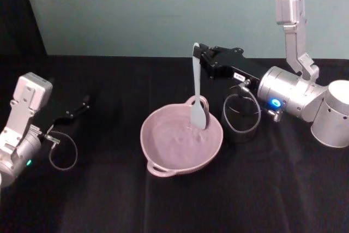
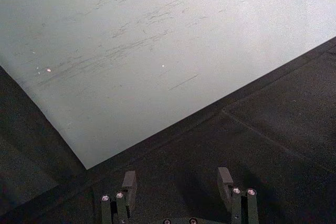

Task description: Use the one hand to pick up the spoon and stir the clear water in the bowl.

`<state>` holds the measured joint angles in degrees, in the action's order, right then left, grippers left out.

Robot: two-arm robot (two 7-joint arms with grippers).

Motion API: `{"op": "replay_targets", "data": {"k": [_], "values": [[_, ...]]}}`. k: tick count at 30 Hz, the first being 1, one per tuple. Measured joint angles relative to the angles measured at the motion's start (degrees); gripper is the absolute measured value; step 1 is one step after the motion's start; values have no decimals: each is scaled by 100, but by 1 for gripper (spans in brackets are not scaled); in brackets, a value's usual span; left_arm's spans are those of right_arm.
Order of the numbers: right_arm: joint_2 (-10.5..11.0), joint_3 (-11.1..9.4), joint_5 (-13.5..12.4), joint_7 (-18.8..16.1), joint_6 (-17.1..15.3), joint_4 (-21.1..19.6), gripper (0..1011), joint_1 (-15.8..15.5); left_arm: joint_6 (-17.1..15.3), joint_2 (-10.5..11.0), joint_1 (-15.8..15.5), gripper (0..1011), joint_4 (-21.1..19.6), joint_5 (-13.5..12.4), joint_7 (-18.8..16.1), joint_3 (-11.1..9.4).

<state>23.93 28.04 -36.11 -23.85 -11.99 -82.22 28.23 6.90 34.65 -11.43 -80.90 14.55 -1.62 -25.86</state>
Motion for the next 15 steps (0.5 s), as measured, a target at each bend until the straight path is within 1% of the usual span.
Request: {"op": "replay_targets", "data": {"k": [3, 9, 12, 15], "values": [[83, -7, 27, 21, -66, -190, 86, -89, 0, 0, 1, 1011, 0, 0, 0, 0], [175, 19, 52, 31, -154, -511, 86, -248, 0, 0, 0, 1011, 0, 0, 0, 0], [194, 83, 83, 30, -195, -656, 86, -311, 0, 0, 0, 1011, 0, 0, 0, 0], [170, 198, 110, 2, -232, -749, 86, -362, 0, 0, 0, 1011, 0, 0, 0, 0]]}}
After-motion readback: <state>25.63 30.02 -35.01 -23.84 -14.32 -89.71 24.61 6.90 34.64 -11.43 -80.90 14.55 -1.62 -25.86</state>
